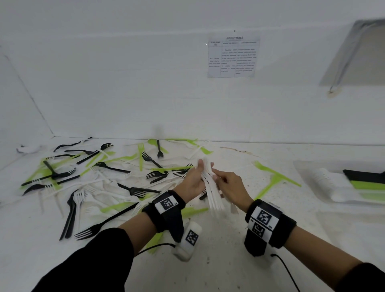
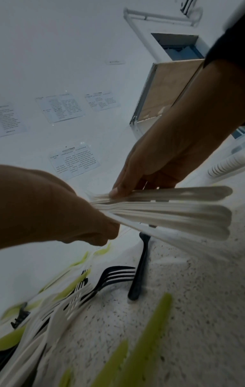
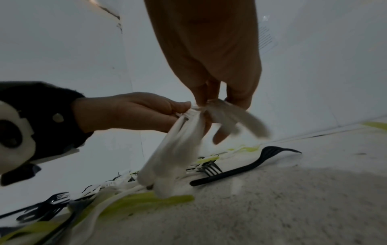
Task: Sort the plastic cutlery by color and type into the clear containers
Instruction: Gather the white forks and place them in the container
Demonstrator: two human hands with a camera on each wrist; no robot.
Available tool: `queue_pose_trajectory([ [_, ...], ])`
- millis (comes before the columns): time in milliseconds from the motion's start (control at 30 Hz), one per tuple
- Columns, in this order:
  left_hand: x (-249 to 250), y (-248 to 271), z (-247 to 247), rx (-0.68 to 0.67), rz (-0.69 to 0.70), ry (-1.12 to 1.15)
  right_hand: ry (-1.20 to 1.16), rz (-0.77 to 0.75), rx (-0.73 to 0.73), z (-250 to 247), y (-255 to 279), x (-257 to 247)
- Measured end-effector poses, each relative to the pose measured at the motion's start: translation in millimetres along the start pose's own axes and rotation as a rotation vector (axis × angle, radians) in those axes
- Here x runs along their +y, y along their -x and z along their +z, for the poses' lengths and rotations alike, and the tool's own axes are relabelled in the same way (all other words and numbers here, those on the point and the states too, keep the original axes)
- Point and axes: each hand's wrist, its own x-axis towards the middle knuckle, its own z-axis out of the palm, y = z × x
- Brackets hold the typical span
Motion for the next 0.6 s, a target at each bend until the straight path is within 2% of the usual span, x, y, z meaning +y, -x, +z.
queue_pose_trajectory([
  [133, -3, -3, 1, 0.006, 0.044, 0.001, 0.054, -0.044, -0.032, 3, 1, -8],
  [300, -8, -9, 0, -0.027, 0.082, -0.069, -0.143, 0.143, -0.041, 4, 5, -2],
  [400, -8, -5, 0, -0.072, 0.077, -0.123, -0.228, 0.277, -0.133, 5, 3, 4],
  [467, -9, -4, -1, -0.096, 0.066, -0.154, -0.236, 0.274, -0.195, 5, 4, 1],
  [600, -6, -4, 1, -0.159, 0.069, -0.334, -0.280, 0.250, -0.182, 4, 10, -5],
])
